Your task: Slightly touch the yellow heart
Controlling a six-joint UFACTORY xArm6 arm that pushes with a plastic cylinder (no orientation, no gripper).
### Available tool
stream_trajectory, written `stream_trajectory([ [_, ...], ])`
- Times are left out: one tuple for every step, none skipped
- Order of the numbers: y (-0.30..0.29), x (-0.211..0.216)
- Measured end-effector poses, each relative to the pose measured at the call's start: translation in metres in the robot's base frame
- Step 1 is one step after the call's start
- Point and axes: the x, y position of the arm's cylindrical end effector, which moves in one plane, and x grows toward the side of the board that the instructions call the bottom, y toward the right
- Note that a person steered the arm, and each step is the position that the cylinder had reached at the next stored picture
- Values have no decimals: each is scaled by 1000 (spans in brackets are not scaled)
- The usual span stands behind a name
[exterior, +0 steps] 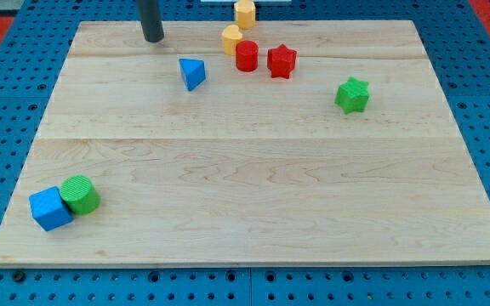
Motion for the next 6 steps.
stream_trajectory([
  [3,-24],
  [37,-23],
  [98,-18],
  [177,-14],
  [215,11],
  [245,28],
])
